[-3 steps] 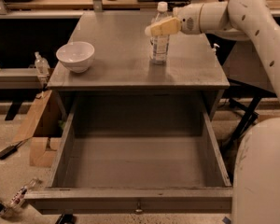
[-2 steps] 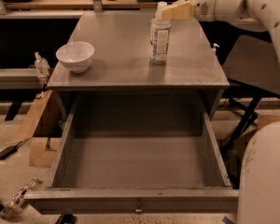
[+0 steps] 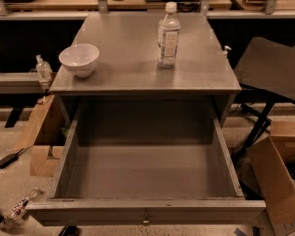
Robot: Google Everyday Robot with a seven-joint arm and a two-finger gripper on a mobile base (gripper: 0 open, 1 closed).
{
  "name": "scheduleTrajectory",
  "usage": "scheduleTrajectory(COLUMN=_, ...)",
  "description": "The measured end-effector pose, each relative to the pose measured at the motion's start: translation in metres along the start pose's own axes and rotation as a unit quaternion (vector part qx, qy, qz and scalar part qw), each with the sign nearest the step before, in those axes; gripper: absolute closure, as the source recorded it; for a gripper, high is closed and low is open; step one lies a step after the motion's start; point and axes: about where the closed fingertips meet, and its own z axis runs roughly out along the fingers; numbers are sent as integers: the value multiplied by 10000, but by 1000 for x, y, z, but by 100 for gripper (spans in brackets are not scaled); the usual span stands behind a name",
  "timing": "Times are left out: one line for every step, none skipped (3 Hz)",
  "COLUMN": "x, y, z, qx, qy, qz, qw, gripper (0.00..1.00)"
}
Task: Pick blue plastic bottle from top drawer and place on counter
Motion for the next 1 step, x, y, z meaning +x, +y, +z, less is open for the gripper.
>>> scheduleTrajectory(x=-69, y=-10, z=-83, qx=959, qy=-213, qz=-509, qw=9939, gripper=0)
